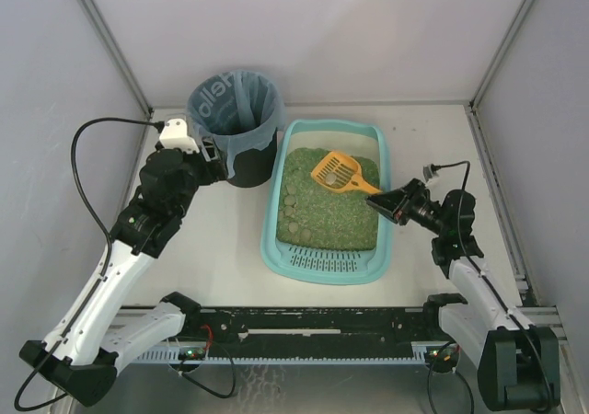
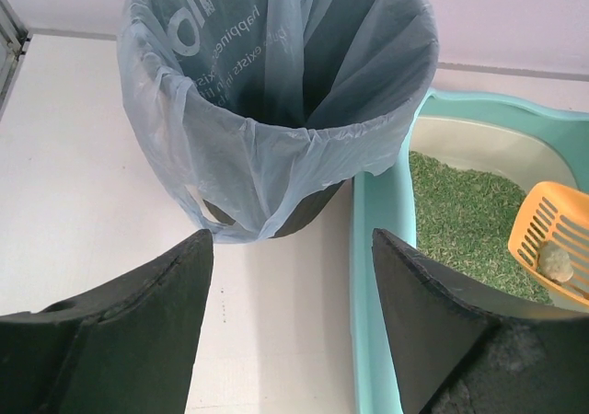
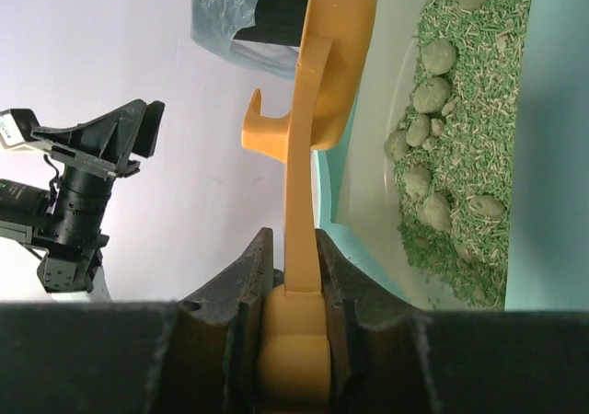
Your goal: Clean the litter box
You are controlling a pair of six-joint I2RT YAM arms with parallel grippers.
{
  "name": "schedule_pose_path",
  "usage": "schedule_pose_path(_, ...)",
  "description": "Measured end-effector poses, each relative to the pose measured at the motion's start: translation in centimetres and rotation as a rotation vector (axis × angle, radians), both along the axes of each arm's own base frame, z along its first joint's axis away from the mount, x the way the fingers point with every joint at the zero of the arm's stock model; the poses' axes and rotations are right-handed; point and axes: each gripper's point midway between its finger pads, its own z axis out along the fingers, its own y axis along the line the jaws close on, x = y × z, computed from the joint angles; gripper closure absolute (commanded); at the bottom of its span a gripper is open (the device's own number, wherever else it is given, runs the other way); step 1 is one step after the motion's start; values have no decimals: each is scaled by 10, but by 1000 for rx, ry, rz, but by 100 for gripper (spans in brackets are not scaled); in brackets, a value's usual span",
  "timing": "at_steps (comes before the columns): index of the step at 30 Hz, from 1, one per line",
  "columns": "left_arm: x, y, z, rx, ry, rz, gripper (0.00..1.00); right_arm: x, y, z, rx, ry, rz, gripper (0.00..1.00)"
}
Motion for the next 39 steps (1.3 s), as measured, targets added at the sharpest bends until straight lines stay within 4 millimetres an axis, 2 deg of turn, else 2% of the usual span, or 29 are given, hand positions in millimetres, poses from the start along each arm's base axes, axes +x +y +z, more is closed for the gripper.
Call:
schedule_pose_path(5,0,-1,0,-2,1,-7,26,-5,15,0,-5,0,77,100)
schedule_pose_path(9,0,0,0,-3,1,-7,26,-2,6,-5,5,20,23,100)
schedule_pose_path(14,1,0,0,-7,3,-12,26,-9,15,-3,7,20,83,100)
schedule_pose_path(18,1,1,0,-10,4,-16,26,-3,6,-1,3,7,32,100)
schedule_pose_path(22,2,2,0,-13,5,-17,26,-7,17,-2,-16,12,84,100)
schedule_pose_path(26,3,5,0,-17,6,-9,26,-6,18,-2,-52,-1,68,100)
schedule_pose_path(30,6,13,-3,-43,11,10,26,5,19,18,-108,-74,47,100)
schedule_pose_path(33,9,20,-6,-64,20,31,26,18,25,45,-134,-147,39,100)
schedule_pose_path(39,10,26,-6,-88,19,49,26,55,53,93,-162,-221,48,100)
